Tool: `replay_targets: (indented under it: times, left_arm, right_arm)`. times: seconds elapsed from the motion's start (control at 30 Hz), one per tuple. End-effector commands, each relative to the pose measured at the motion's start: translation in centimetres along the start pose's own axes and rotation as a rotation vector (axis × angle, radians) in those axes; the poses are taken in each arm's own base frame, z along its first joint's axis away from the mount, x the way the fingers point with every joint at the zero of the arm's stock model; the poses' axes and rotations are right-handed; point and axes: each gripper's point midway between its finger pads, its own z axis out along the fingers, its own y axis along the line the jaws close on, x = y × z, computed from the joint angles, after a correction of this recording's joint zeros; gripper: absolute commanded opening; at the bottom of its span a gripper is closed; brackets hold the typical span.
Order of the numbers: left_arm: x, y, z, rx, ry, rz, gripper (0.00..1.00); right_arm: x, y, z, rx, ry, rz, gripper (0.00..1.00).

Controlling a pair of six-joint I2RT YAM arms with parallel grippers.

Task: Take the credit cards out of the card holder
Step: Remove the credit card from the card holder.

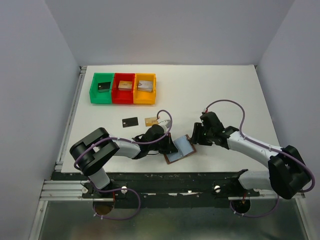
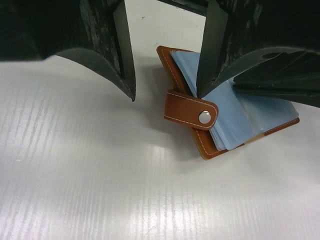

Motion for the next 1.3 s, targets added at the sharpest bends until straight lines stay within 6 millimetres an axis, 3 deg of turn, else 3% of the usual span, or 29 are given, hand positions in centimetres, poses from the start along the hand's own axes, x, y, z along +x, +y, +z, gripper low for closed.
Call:
replay_targets:
  times: [0.0, 0.1, 0.4, 1.1, 1.27]
  left_arm:
    - [5.5, 5.5, -1.2, -0.183, 0.171, -0.01, 0.0]
    - [5.6, 5.6, -1.3, -0.184, 0.175, -0.008, 0.0]
    - [6.0, 5.9, -1.5, -0.194, 0.18, -0.011, 0.0]
    - [6.1, 6.0, -1.7, -0.195, 0.177, -0.01, 0.0]
    - [6.0, 6.0, -1.9, -0.196, 0.176, -0.005, 0.0]
  right_arm:
    - [-1.2, 1.7, 0.2, -0.072, -0.01, -0.044, 0.58]
    - [-1.0, 1.9, 0.5, -0.073, 0.013, -0.051, 0.54]
    - [-1.6, -0.2, 0.9, 0.041, -0.027, -0.04, 0.42]
    - [-1.6, -1.6, 2.6, 0.138, 0.031, -0.095, 0.35]
    - [-1.6, -2.1, 2.8, 0.172, 0.043, -0.107, 0.28]
